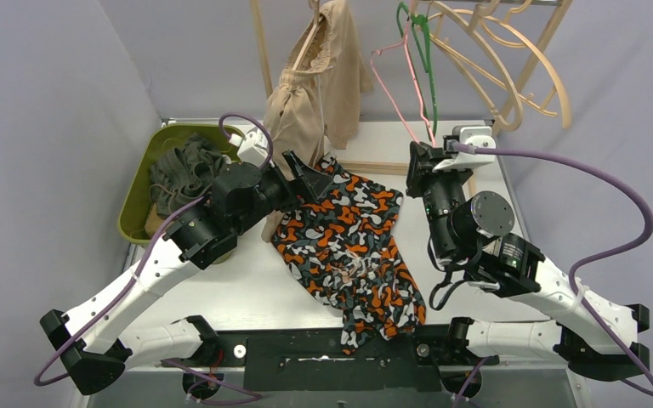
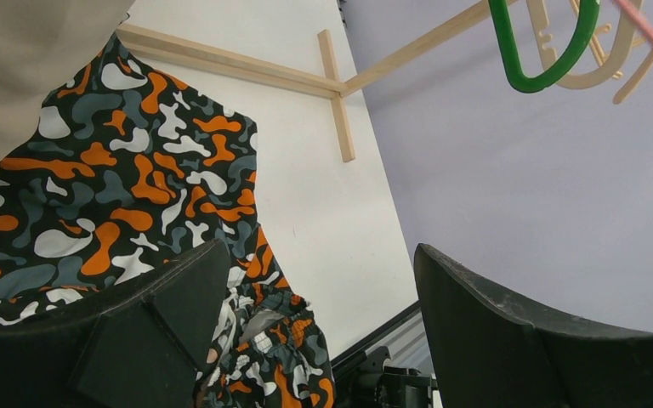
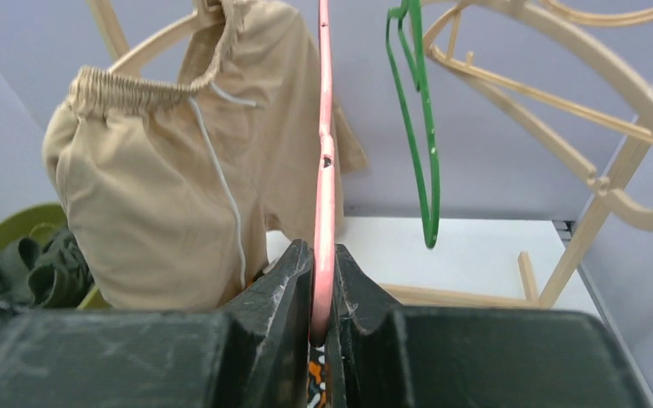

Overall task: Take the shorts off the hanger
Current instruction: Place the hanger on the clothes rod, then pick up the shorts from the center of the board.

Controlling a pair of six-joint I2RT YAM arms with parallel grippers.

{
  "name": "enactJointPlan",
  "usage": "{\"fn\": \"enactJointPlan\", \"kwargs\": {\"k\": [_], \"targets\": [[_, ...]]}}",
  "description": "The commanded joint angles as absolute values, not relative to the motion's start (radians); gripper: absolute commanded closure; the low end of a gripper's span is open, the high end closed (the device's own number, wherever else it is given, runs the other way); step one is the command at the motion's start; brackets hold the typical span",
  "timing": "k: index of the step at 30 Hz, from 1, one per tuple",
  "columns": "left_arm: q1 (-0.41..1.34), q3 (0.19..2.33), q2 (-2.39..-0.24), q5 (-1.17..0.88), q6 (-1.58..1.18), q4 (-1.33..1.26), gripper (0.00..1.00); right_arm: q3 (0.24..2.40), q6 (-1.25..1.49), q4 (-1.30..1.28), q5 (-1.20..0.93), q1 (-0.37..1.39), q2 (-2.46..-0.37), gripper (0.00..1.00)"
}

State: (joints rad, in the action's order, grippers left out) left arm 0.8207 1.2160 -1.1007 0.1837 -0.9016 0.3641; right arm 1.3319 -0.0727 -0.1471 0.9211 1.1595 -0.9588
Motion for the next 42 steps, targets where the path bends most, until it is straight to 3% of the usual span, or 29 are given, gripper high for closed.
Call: {"fn": "enactJointPlan", "kwargs": {"k": [1, 10, 13, 21, 27, 31, 32, 35, 42], "targets": [[0.816, 1.216, -1.096, 0.181, -0.890, 0.332, 0.20, 1.439, -0.248, 0.036, 0.976, 1.153, -1.042, 1.00], [0.815, 1.213, -1.113, 0.147, -0.900, 0.306, 0.20, 1.630, 0.040, -0.296, 0.692, 0.832, -1.205, 1.00], [0.815, 1.205, -1.114, 0.137, -0.905, 0.300, 0.20, 1.624, 0.121, -0.358, 0.588, 0.751, -1.238, 1.00], [0.813, 1.166, -1.099, 0.120, -0.913, 0.300, 0.20, 1.415, 0.229, -0.350, 0.524, 0.738, -1.152, 0.99], [0.810, 1.158, -1.109, 0.086, -0.908, 0.280, 0.20, 1.388, 0.288, -0.419, 0.520, 0.732, -1.087, 0.62], [0.809, 1.147, -1.126, 0.045, -0.904, 0.296, 0.17, 1.325, 0.313, -0.447, 0.465, 0.734, -1.006, 0.30], [0.809, 1.136, -1.124, 0.037, -0.905, 0.300, 0.16, 1.295, 0.316, -0.448, 0.445, 0.733, -0.977, 0.26], [0.808, 1.091, -1.108, 0.021, -0.910, 0.305, 0.14, 1.201, 0.350, -0.469, 0.393, 0.734, -0.902, 0.20], [0.842, 0.973, -1.089, 0.054, -0.966, 0.345, 0.13, 0.926, 0.591, -0.514, 0.266, 0.733, -0.767, 0.19]]}}
